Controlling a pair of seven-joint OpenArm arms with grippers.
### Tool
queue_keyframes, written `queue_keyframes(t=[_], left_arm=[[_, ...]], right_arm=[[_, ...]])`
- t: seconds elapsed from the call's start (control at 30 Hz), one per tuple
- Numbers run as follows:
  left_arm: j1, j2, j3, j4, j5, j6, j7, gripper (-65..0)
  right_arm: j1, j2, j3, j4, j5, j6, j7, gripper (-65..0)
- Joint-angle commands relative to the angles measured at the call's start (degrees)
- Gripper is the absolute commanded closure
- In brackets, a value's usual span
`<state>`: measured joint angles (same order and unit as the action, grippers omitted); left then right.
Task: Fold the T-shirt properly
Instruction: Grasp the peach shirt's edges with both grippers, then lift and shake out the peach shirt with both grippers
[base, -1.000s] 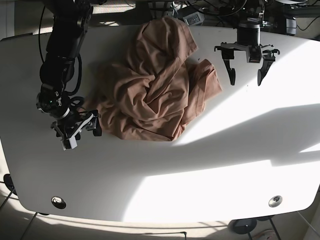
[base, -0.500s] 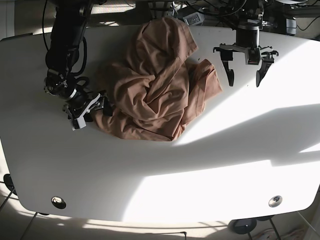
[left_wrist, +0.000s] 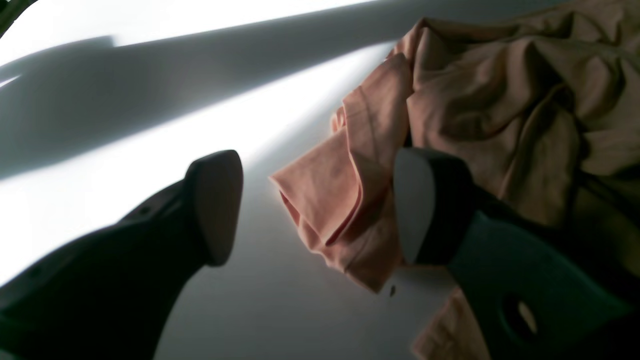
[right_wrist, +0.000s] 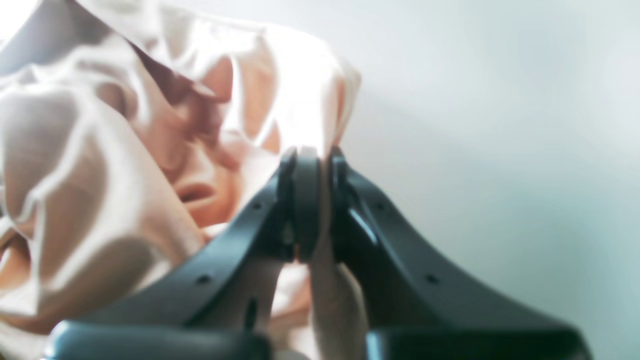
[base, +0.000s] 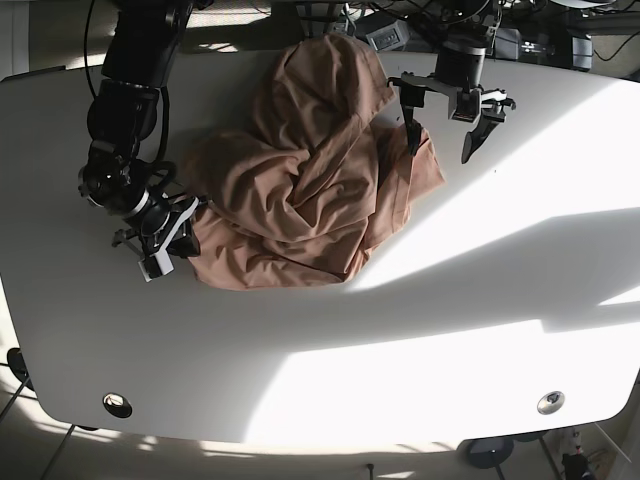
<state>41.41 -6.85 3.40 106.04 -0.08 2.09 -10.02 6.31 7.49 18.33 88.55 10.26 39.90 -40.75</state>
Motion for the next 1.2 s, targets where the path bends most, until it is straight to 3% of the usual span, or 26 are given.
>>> queue_keyframes(t=[0.03,0.2,0.3,0.37,0.43,0.6,0.7,1.2], left_arm=[[0.48,-1.46,1.83,0.20,-0.32,0.24,-1.63,-44.0],[0.48,-2.16,5.35,-0.68,-0.41,0.33,-2.07,-43.5],[0.31,-2.16,5.61,-0.41,-0.41,0.24,-2.07,-43.9],[0.13,-2.25,5.70,-0.59,-0.41,-0.02,-2.07,-44.0],[-0.05,-2.25,5.70,-0.94,-0.41,-3.10,-2.07,-44.0],[-0.40,-2.16,5.52,-3.67,-0.49,-16.81,-2.07,-43.5],[-0.31,-2.16,5.35,-6.13,-0.49,-20.59,-2.07,-43.5],[-3.83,-1.90,5.61,-18.43,-0.32,-20.59,-1.63,-41.5]], right_arm=[[1.21,0.65,0.09,7.75,0.95,0.10,-0.79,-2.1],[4.29,1.61,-0.09,23.93,0.95,0.10,-9.58,-2.1],[7.98,1.96,-0.79,27.36,1.03,0.10,-13.62,-2.1],[11.23,3.90,-0.96,27.53,1.12,0.10,-15.73,-2.1],[12.82,4.34,-0.96,27.36,1.03,0.10,-16.17,-2.1],[14.05,5.04,-1.14,27.09,0.95,0.10,-16.35,-2.1],[13.69,4.78,-1.14,27.01,0.95,0.10,-16.35,-2.1],[12.29,4.69,-1.05,27.09,0.95,0.10,-16.35,-2.2]])
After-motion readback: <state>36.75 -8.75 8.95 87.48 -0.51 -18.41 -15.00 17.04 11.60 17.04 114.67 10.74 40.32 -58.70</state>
